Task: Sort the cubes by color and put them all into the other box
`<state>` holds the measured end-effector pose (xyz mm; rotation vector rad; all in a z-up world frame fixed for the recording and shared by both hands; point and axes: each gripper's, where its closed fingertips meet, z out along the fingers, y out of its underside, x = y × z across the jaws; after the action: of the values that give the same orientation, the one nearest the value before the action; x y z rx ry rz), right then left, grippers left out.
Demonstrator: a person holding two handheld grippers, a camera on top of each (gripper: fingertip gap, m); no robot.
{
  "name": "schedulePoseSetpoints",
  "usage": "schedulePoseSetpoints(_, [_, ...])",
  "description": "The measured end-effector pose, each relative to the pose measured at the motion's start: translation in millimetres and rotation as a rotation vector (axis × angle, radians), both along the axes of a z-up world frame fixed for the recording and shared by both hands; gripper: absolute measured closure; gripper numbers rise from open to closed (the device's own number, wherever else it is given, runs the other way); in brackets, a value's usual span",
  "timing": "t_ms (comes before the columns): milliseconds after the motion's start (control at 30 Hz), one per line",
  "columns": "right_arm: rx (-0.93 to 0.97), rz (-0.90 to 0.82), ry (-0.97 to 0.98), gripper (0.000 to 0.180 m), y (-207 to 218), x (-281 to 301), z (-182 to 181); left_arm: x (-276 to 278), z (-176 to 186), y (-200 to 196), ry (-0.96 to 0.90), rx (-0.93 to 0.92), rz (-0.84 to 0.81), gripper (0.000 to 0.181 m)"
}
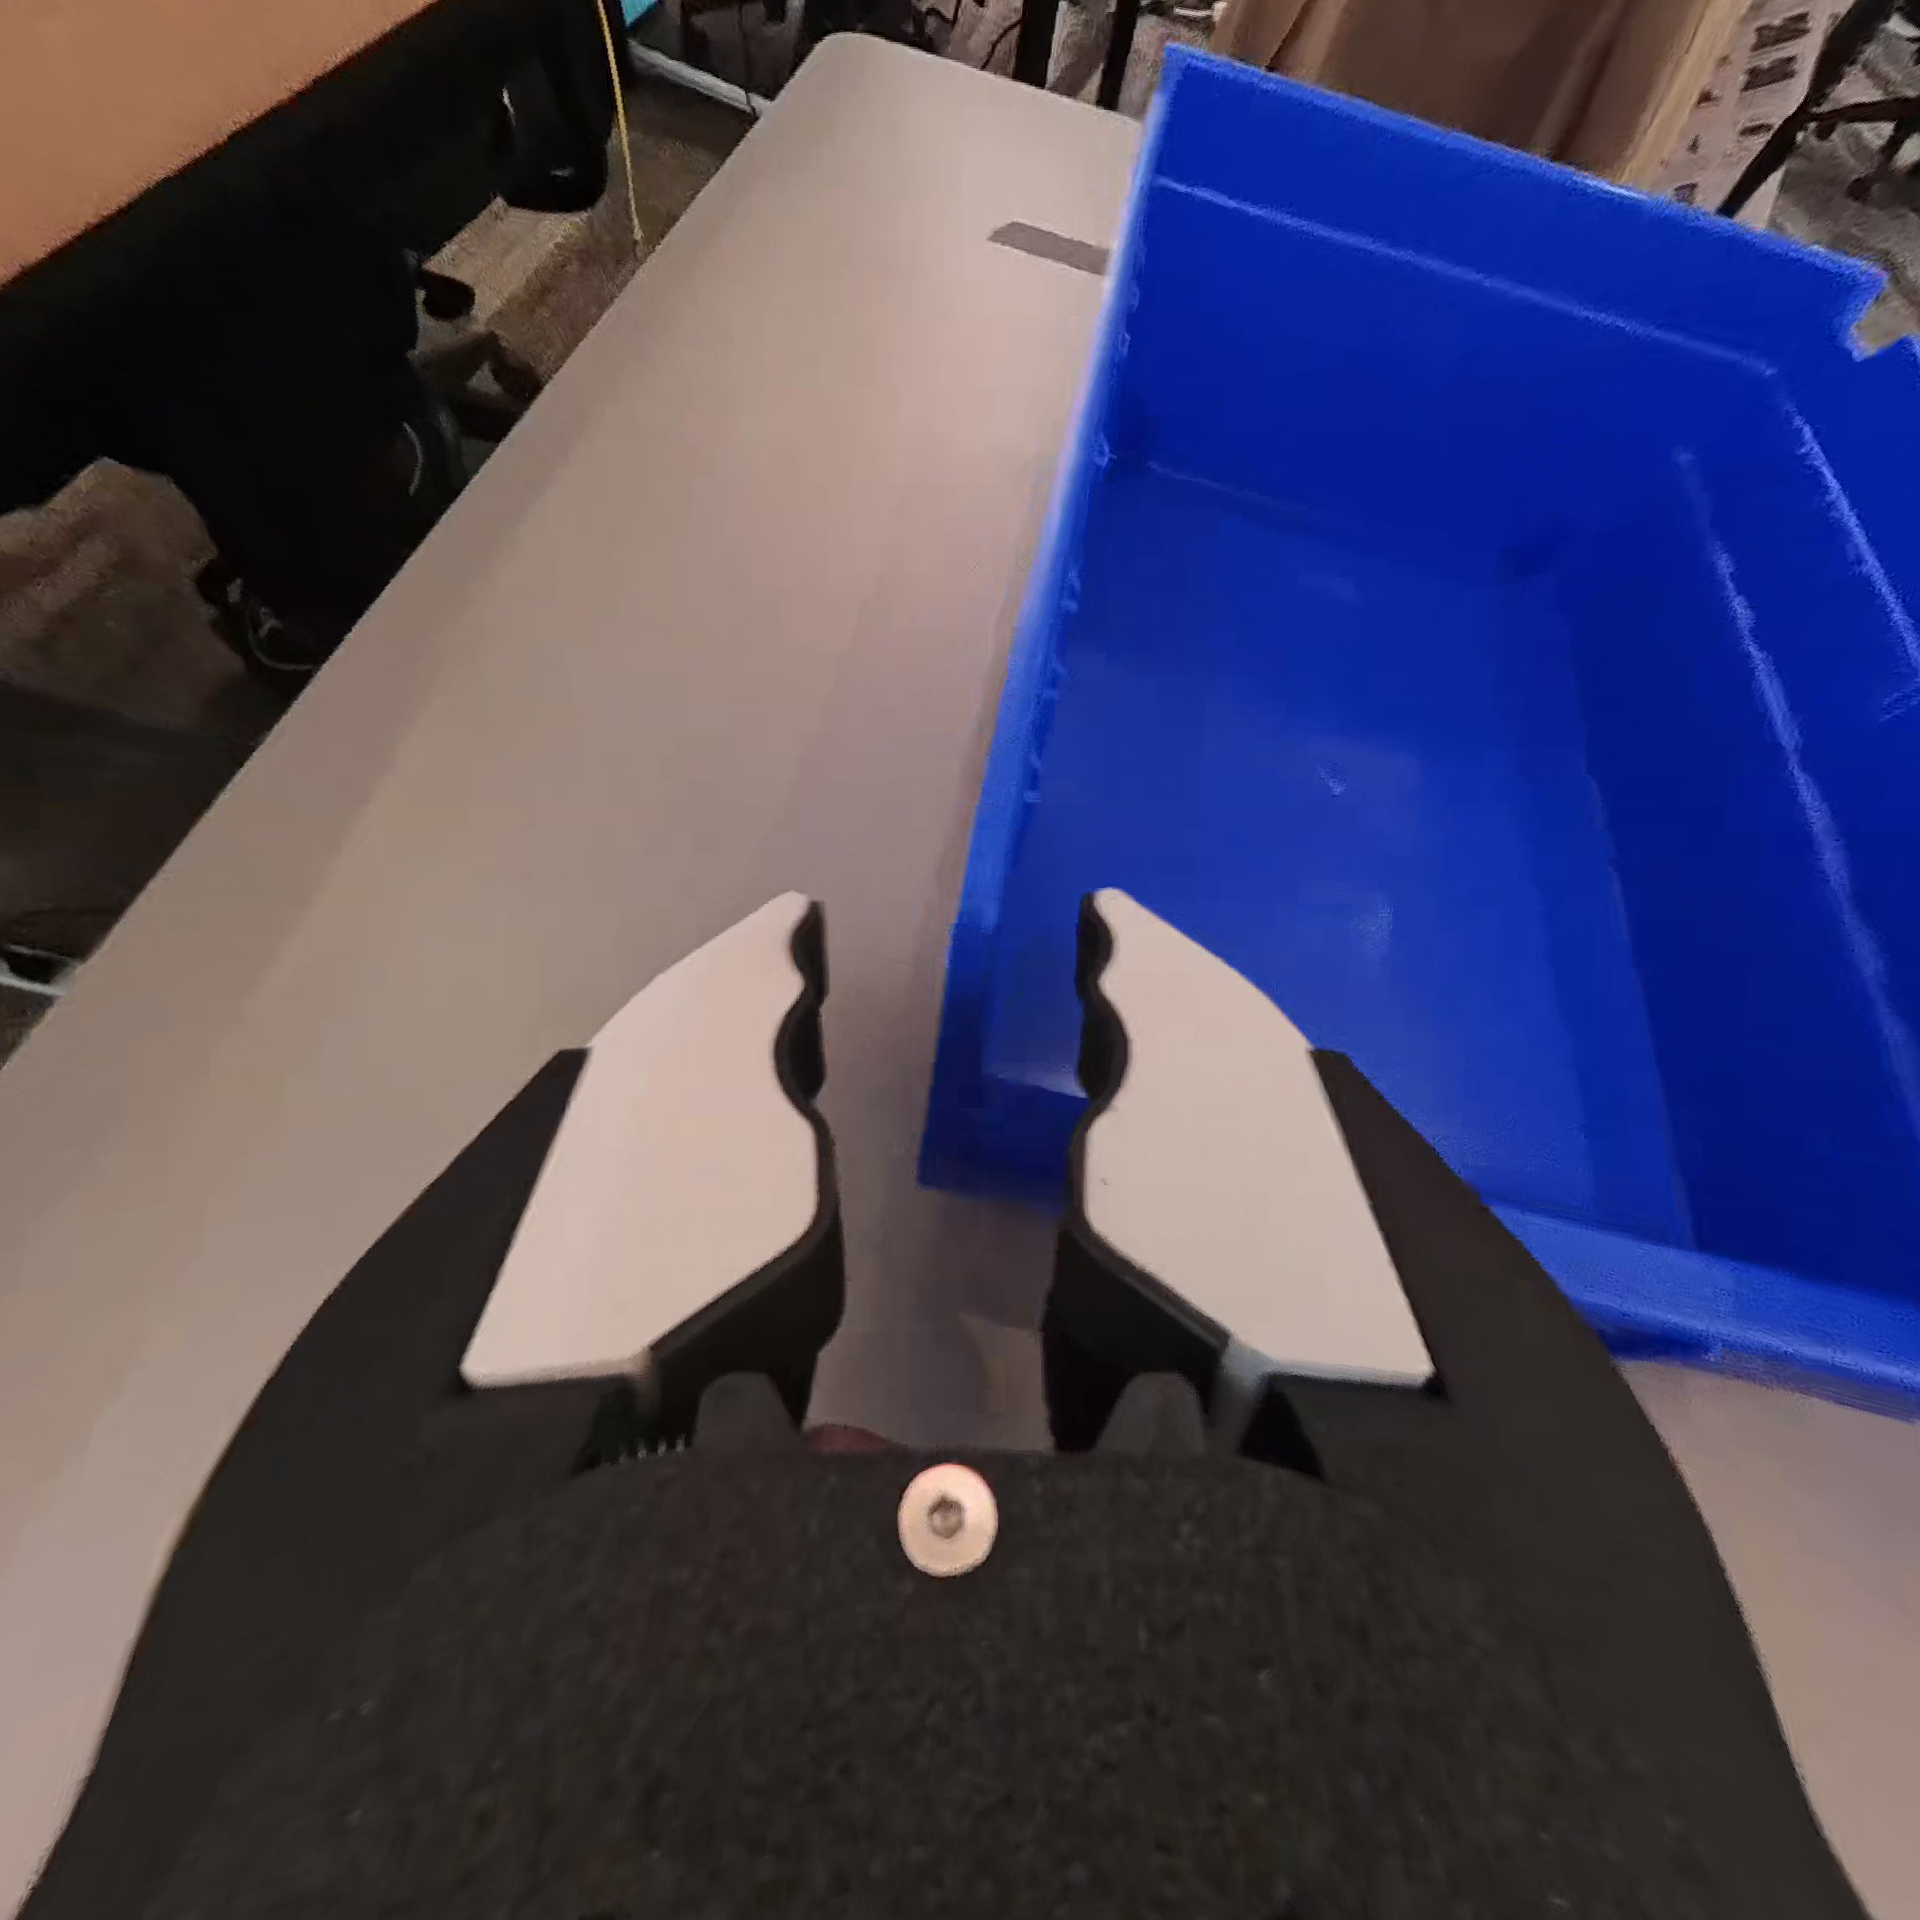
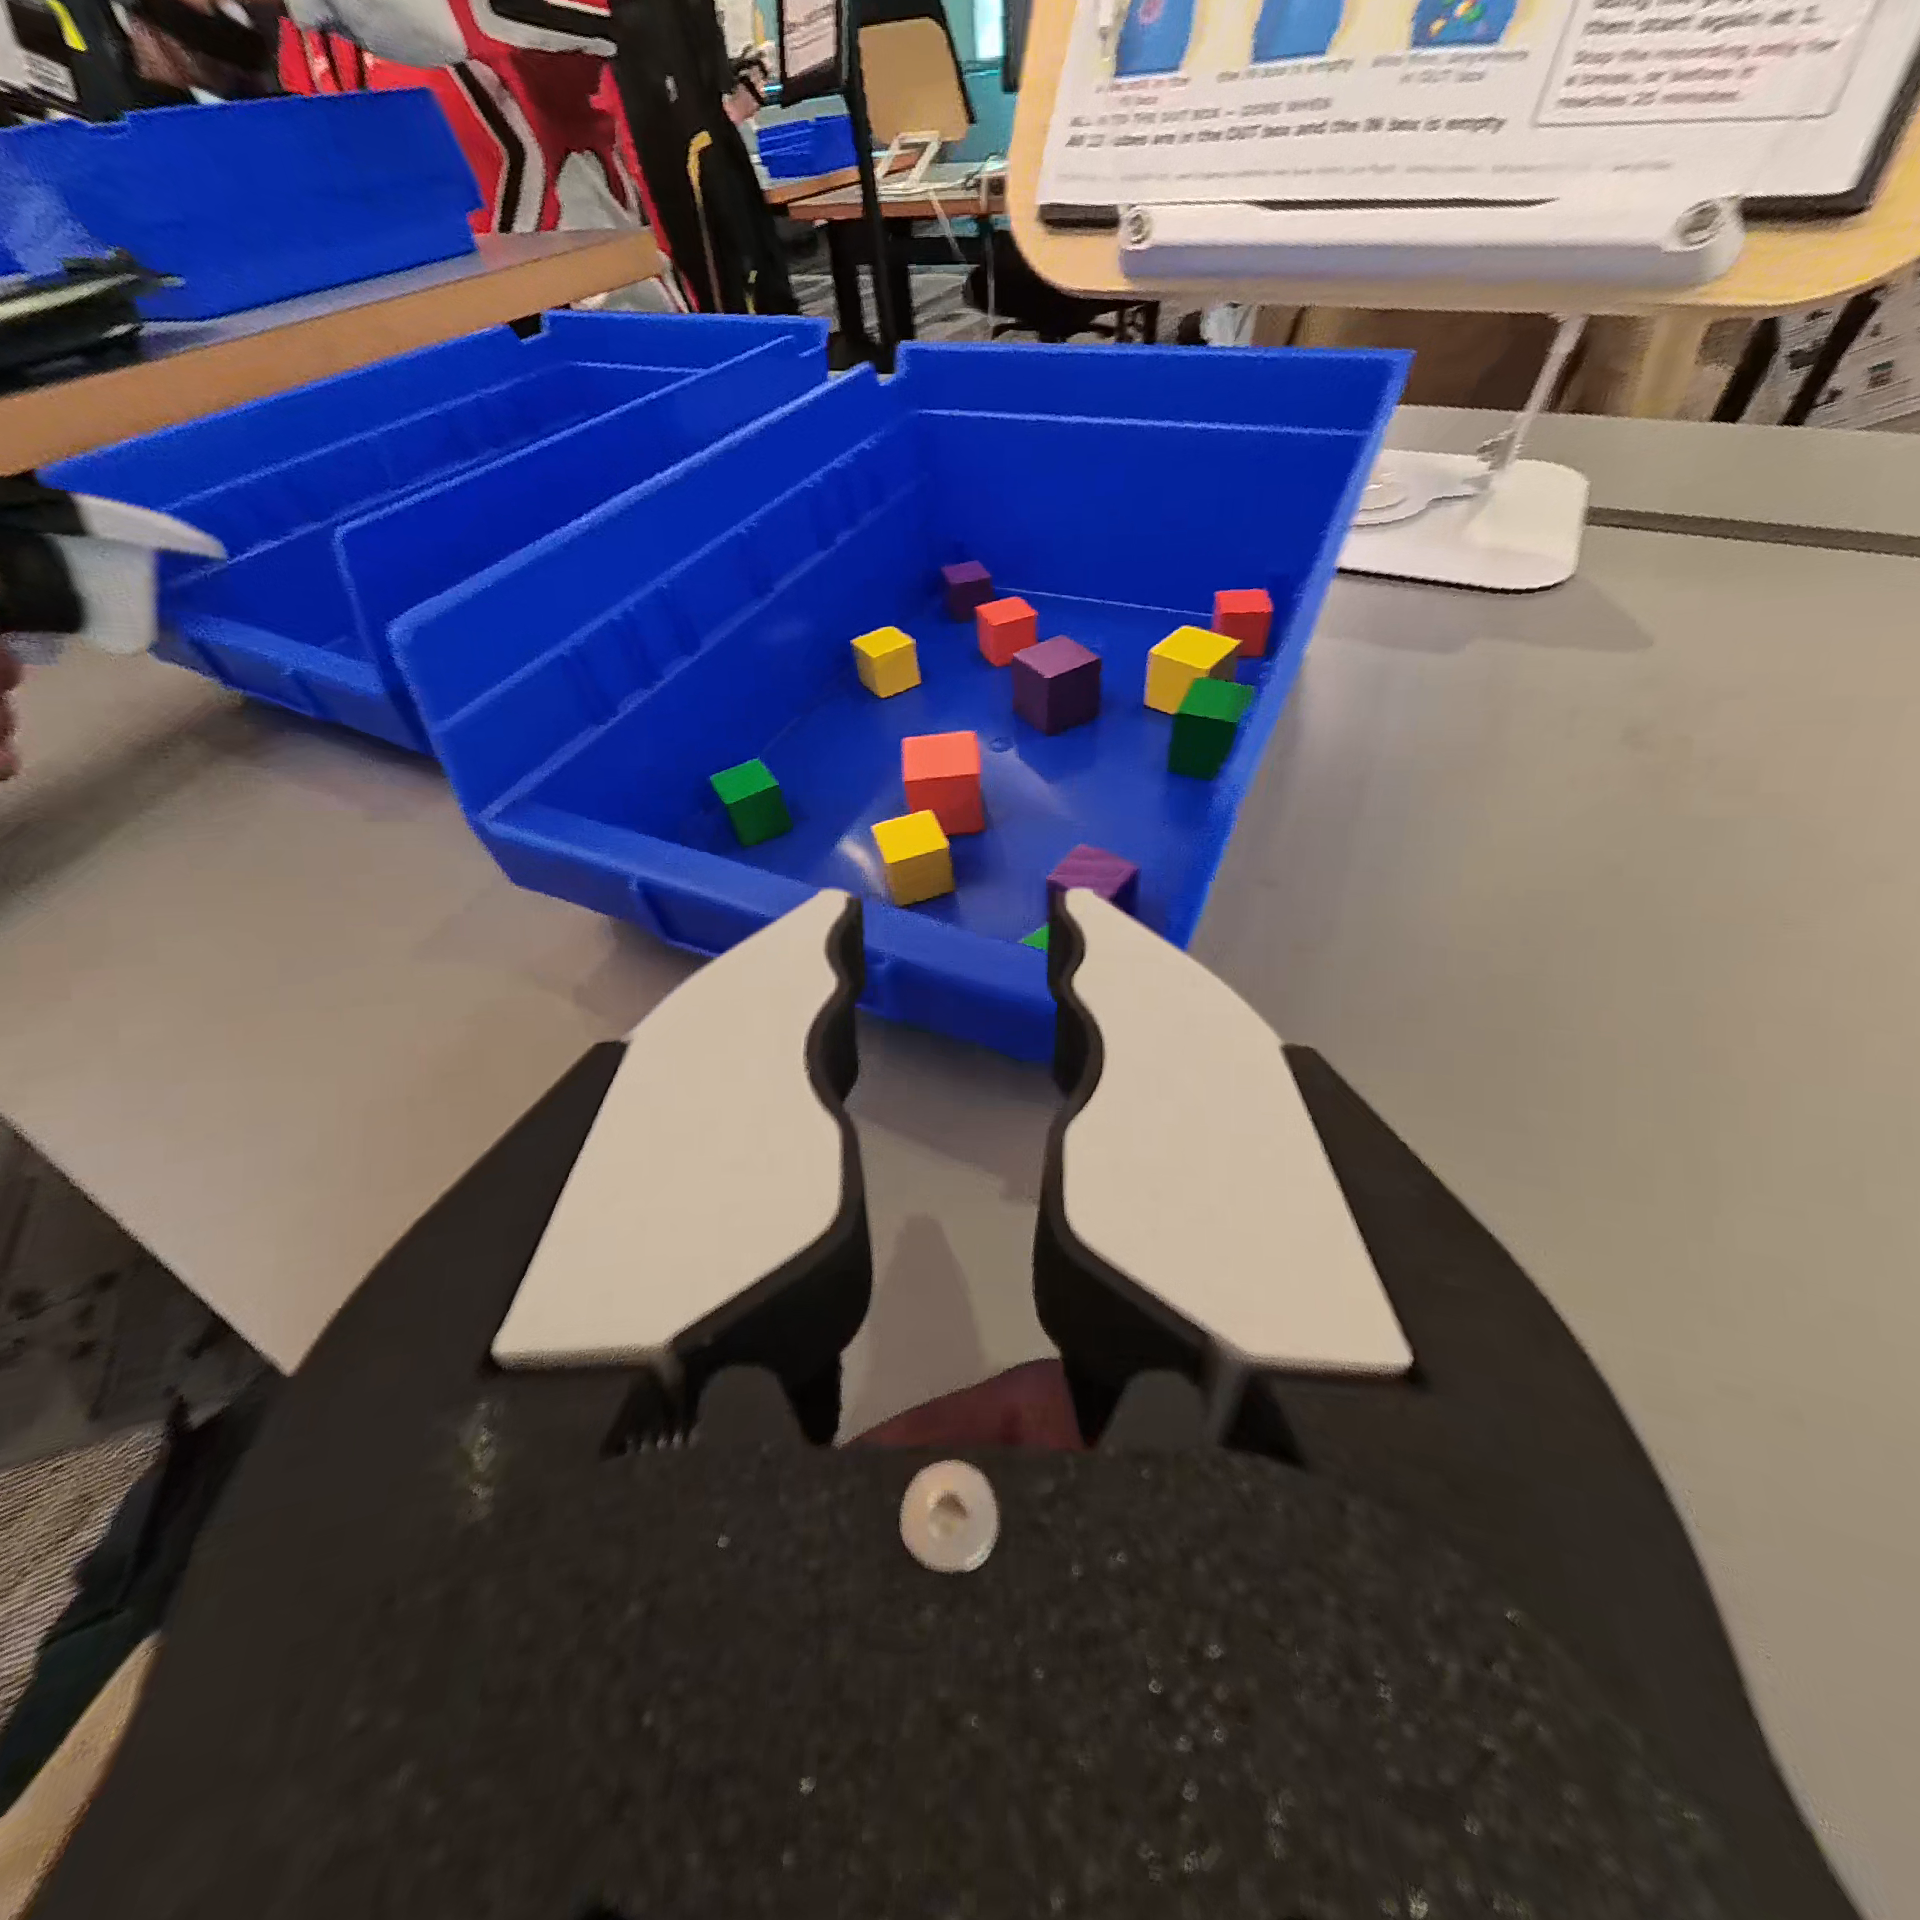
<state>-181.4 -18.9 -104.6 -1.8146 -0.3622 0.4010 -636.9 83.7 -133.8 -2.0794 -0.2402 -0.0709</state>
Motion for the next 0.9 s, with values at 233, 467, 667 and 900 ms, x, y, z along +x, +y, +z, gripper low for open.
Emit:
schedulePoseSetpoints(233, [-0.035,0.198,-0.016,0.146,-11,-76,-11,22,0,-25,-0.019,-0.02,-0.014,0.177])
schedulePoseSetpoints(467, [-0.028,0.266,-0.153,0.143,-10,-167,-19,42,1,-118,0.041,-0.021,0.161,0.178])
schedulePoseSetpoints(667, [-0.074,0.28,-0.049,0.14,-19,-209,-14,57,1,-183,0.084,0.007,0.193,0.179])
schedulePoseSetpoints(900, [-0.059,0.208,-0.015,0.174,-19,-214,-12,76,17,-217,0.19,0.096,0.218,0.177])
